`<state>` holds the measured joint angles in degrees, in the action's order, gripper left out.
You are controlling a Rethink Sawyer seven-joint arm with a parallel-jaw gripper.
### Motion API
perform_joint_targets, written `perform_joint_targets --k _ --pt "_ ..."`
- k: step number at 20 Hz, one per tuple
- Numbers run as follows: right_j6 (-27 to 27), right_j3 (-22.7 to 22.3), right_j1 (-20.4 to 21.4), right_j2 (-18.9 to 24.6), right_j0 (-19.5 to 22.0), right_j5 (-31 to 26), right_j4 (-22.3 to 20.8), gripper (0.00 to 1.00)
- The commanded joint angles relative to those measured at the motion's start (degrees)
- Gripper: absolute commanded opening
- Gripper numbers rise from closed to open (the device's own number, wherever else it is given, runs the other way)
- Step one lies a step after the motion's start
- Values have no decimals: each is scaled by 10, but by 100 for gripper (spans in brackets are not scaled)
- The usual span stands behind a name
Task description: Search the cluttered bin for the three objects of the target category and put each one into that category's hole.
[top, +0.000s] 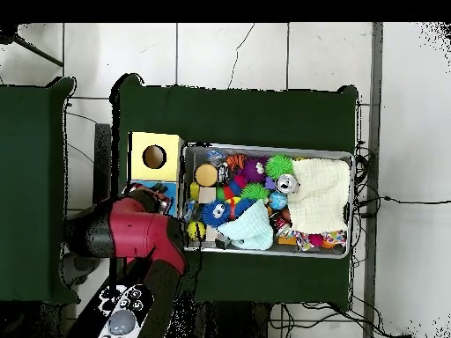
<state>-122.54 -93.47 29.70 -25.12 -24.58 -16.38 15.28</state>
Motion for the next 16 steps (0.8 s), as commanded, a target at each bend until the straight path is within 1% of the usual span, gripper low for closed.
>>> perform_joint_targets --k 1,4,6,8,12,14,16 --pt "-93 4 -56 51 40 42 7 0" --pt "-92 6 -72 53 45 72 1 0" --pt "-88 -2 -68 61 52 83 -3 0" --pt "-82 -14 -52 70 59 84 -7 0" --pt "-61 -36 -10 89 81 61 -15 0" --pt "-55 -44 0 97 90 62 -20 0" --pt "-58 -49 -1 98 90 71 -25 0"
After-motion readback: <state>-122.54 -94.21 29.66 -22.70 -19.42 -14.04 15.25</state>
